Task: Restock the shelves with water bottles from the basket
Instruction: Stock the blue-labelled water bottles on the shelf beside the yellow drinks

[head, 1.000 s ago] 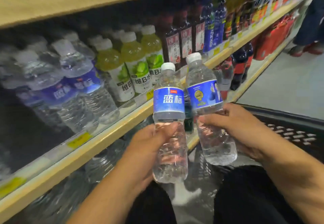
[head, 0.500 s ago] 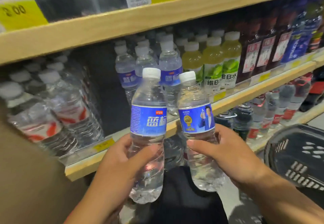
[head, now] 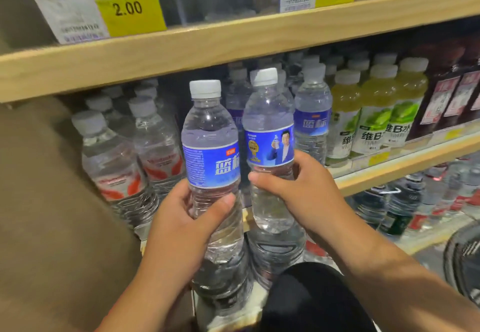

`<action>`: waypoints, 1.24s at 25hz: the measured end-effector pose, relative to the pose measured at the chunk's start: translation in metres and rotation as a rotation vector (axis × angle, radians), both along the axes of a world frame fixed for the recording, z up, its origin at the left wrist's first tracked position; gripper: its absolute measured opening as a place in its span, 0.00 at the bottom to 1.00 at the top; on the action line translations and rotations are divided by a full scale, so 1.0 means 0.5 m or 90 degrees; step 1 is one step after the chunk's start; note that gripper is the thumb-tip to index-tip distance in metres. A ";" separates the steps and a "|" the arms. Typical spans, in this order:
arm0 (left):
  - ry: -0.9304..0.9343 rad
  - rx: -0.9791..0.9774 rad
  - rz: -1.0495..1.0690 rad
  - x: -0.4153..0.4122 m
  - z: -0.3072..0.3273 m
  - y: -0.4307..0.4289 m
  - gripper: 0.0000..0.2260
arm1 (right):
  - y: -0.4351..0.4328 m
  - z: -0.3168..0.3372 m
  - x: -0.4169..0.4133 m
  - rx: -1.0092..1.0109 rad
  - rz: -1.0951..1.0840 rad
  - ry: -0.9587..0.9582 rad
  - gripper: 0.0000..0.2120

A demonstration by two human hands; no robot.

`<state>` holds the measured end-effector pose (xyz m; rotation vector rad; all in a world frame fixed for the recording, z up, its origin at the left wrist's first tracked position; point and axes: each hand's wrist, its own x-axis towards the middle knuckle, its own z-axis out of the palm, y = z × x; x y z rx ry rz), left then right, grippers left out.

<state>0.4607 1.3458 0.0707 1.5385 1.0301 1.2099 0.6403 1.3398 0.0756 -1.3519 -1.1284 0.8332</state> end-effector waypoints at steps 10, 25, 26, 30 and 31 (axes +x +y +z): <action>-0.022 0.028 0.027 -0.024 -0.012 0.021 0.20 | 0.086 0.005 -0.072 0.087 -0.081 0.009 0.18; -0.079 0.011 0.024 -0.026 -0.014 0.027 0.20 | 0.139 -0.051 -0.109 0.031 -0.218 -0.188 0.20; -0.079 0.009 0.023 -0.027 -0.015 0.027 0.21 | 0.138 -0.059 -0.108 0.024 -0.227 -0.191 0.19; -0.076 -0.010 0.030 -0.026 -0.019 0.029 0.18 | 0.135 -0.070 -0.107 0.008 -0.283 -0.236 0.20; -0.078 -0.014 0.035 -0.026 -0.018 0.028 0.17 | 0.133 -0.072 -0.107 0.015 -0.308 -0.282 0.21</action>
